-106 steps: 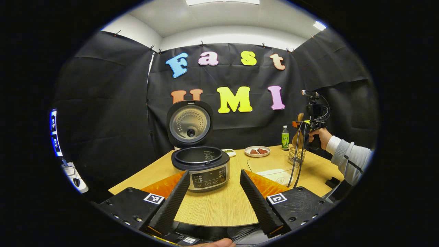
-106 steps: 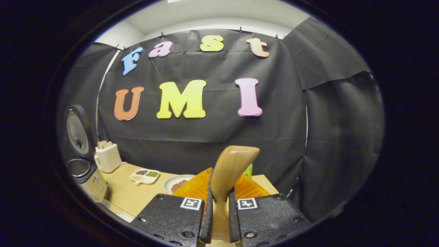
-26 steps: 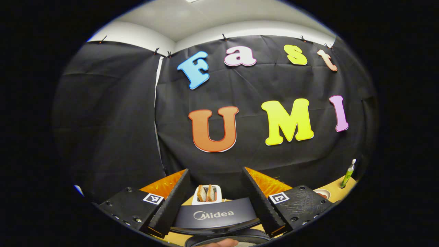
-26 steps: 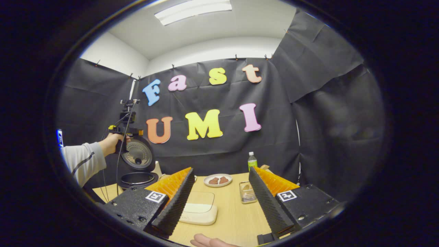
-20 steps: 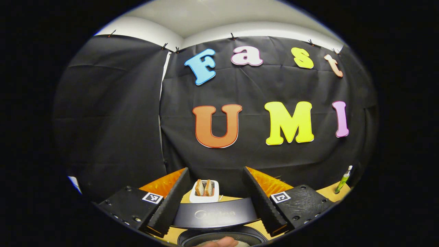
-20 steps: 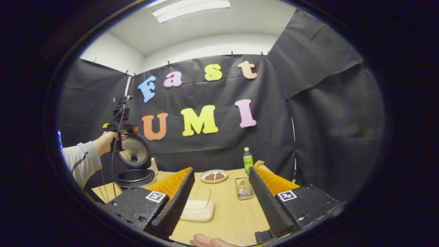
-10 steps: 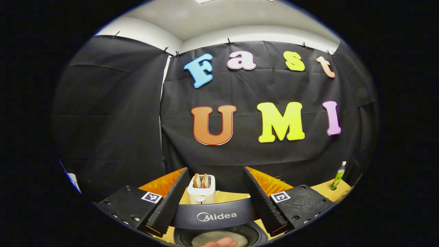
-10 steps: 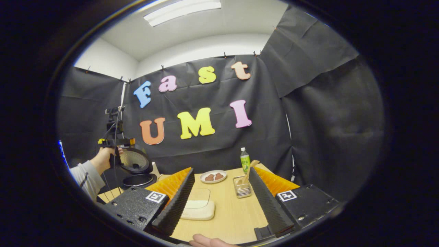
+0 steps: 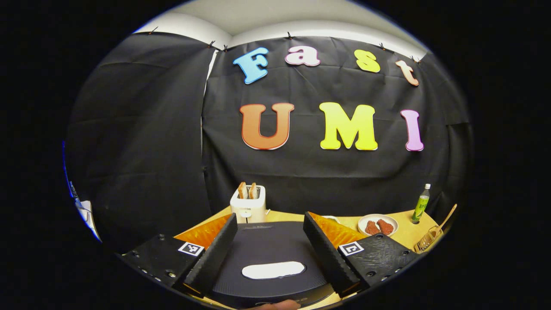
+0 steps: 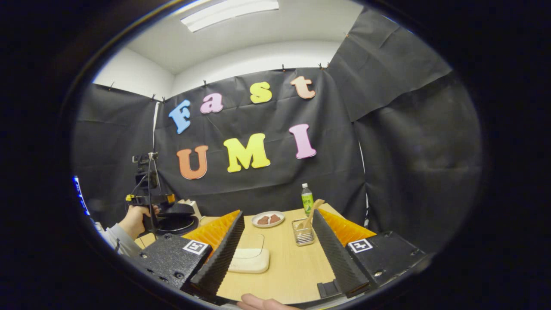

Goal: Close the left gripper, press the button to open the rice cooker; take a wooden spoon from the chopstick holder with the right hand, scoop a spoonful of rice and pour it into the rice cooker, then put the wooden spoon back into the chopstick holder.

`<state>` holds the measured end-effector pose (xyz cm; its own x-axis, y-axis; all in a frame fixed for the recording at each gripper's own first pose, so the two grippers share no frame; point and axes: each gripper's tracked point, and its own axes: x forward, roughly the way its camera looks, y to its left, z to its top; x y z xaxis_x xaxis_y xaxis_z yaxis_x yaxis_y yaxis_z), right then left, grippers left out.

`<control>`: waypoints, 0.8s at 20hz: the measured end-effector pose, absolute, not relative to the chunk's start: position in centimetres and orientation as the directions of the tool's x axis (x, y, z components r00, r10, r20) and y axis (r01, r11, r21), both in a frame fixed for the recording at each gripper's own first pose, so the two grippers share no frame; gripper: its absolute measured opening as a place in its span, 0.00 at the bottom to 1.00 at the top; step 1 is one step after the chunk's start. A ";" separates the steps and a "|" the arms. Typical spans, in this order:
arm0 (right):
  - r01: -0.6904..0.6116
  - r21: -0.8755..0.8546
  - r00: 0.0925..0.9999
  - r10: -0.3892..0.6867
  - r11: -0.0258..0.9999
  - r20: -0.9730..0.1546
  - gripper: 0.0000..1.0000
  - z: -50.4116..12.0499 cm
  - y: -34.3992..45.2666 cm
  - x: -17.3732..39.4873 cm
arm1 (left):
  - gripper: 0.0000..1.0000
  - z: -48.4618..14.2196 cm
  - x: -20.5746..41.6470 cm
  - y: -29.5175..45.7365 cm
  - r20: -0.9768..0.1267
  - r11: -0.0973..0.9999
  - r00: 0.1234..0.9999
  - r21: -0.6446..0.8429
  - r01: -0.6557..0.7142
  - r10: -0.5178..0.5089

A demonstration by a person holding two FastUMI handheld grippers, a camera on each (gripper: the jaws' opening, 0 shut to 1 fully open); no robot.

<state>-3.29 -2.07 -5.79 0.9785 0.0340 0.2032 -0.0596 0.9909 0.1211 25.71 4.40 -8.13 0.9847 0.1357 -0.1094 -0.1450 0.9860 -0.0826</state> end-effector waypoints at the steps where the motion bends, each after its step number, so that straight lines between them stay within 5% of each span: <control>1: -0.060 0.122 0.979 0.034 0.991 0.201 1.00 -5.8 -2.1 -3.3 | 0.99 -9.1 25.6 4.1 -0.132 0.987 0.984 -0.092 -0.132 0.120; 16: -0.075 0.147 0.981 0.047 0.986 0.189 1.00 -6.7 -1.5 -2.8 | 0.99 -14.4 23.3 3.4 -0.154 0.989 0.982 -0.075 -0.126 0.114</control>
<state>-2.83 -1.47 -6.71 0.9809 0.0467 0.1890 -0.0754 0.9862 0.1472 23.34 3.41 -14.37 0.9815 0.1137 -0.1539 -0.1263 0.9892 -0.0748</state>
